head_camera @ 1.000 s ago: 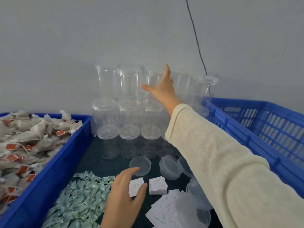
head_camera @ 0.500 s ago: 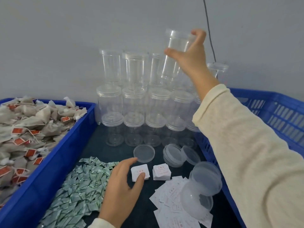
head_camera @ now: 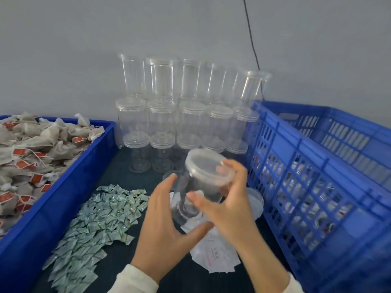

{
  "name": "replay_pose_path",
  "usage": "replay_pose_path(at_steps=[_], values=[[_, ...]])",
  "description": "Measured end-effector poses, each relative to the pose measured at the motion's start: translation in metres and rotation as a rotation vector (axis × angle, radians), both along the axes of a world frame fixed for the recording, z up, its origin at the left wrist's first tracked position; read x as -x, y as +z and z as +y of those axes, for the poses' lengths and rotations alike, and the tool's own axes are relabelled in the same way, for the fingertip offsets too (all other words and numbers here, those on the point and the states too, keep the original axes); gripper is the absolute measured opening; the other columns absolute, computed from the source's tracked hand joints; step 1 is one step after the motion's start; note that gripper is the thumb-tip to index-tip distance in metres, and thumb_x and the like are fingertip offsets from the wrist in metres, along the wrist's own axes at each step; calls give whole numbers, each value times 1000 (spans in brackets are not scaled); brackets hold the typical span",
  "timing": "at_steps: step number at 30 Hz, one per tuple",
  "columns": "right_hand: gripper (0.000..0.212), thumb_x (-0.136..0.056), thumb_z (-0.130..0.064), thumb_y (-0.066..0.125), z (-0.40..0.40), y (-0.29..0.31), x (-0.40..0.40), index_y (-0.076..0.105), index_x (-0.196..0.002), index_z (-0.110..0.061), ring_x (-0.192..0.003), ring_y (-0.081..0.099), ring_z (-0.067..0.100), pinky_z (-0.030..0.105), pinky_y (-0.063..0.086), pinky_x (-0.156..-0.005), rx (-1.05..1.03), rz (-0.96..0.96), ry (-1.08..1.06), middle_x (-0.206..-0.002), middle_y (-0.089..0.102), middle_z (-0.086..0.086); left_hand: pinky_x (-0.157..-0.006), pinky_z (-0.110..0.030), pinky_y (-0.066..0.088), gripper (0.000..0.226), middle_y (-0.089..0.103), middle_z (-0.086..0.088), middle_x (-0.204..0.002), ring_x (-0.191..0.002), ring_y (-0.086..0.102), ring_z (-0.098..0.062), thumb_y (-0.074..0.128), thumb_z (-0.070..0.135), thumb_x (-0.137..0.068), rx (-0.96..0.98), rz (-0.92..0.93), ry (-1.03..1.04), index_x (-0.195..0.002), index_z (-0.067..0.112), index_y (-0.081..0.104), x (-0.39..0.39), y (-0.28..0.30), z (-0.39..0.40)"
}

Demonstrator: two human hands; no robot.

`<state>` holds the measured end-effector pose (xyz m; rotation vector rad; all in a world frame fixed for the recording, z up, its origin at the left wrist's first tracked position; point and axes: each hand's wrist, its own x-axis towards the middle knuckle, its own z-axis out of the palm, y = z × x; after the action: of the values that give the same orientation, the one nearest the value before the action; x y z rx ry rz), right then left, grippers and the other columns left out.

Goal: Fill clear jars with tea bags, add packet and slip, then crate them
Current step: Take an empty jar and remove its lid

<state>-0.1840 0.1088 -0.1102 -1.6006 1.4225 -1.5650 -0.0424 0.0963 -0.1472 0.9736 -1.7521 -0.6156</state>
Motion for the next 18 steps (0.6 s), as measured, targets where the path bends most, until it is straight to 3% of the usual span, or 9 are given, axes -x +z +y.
replay_pose_path(at_steps=[2,4,6,8,10,13,16,18], values=[[78,-53,-50,82,10,-21,-5,31,-111,-59,-113,54,1,12,43,-90,-50,-18,-9,-122,51,-16,-105,-5,20,102,21,30,-143,-134,18,16,74,60,-55,8,-66,-5,-136,45,14,3,-10,8],[78,-53,-46,83,17,-32,-10,31,-110,-56,-111,49,-7,5,37,-87,-101,-9,-27,-120,48,-20,-110,-12,16,108,6,38,-140,-129,3,27,71,63,-52,8,-139,19,-135,46,5,5,-18,14],[79,-51,-47,82,22,-40,-14,31,-112,-49,-110,47,-9,4,36,-87,-130,12,-36,-119,46,-21,-106,-7,17,107,4,44,-134,-121,1,34,70,60,-52,-23,-149,32,-132,51,0,5,-25,18],[81,-49,-48,82,25,-46,-20,31,-112,-46,-109,48,-9,8,40,-89,-160,6,-39,-118,47,-19,-92,7,18,109,11,47,-129,-116,7,37,83,43,-56,-67,-87,44,-129,56,3,6,-32,20],[81,-48,-48,83,27,-51,-25,31,-110,-44,-107,48,-10,10,43,-88,-189,-15,-38,-117,46,-18,-86,10,18,108,16,49,-126,-114,10,37,87,29,-60,-83,-44,77,-129,55,9,5,-39,19],[77,-54,-41,86,27,-57,-28,31,-108,-41,-106,42,-19,1,38,-82,-233,-28,-19,-115,44,-20,-88,4,26,100,34,40,-128,-119,26,25,84,34,-61,-77,-23,128,-141,43,25,3,-49,15],[67,-58,-51,80,23,-55,-23,34,-106,-42,-101,43,-23,1,40,-78,-333,-15,48,-113,46,-23,-92,-7,31,101,42,26,-127,-116,35,17,89,28,-54,64,-146,230,-139,24,34,-3,-52,10],[55,-65,-59,76,19,-47,-15,41,-103,-42,-96,51,-17,9,45,-74,-389,37,77,-109,53,-22,-94,-27,42,99,55,3,-126,-116,45,-8,91,30,-53,222,-259,284,-134,11,38,-10,-50,5]])
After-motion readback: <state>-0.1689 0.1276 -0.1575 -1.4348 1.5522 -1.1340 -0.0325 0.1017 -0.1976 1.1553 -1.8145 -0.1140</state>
